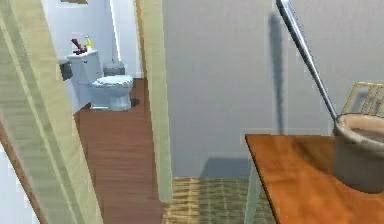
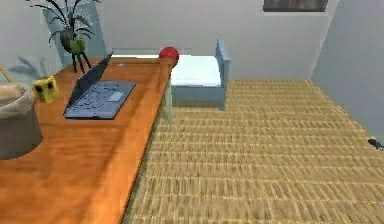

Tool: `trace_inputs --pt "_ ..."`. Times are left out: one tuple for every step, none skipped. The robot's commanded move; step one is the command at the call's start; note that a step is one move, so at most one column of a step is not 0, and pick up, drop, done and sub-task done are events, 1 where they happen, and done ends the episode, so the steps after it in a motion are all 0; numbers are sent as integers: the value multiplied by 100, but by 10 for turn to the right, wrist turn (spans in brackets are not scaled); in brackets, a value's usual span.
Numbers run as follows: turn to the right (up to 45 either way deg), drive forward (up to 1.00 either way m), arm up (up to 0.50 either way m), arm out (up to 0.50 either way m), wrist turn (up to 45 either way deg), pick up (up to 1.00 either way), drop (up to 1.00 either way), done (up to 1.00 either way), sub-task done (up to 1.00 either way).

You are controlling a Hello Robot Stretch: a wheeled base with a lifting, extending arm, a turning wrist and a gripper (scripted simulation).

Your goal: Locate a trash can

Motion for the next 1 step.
trace_inputs --pt "0 45 0 0 0 0 0 0 0"
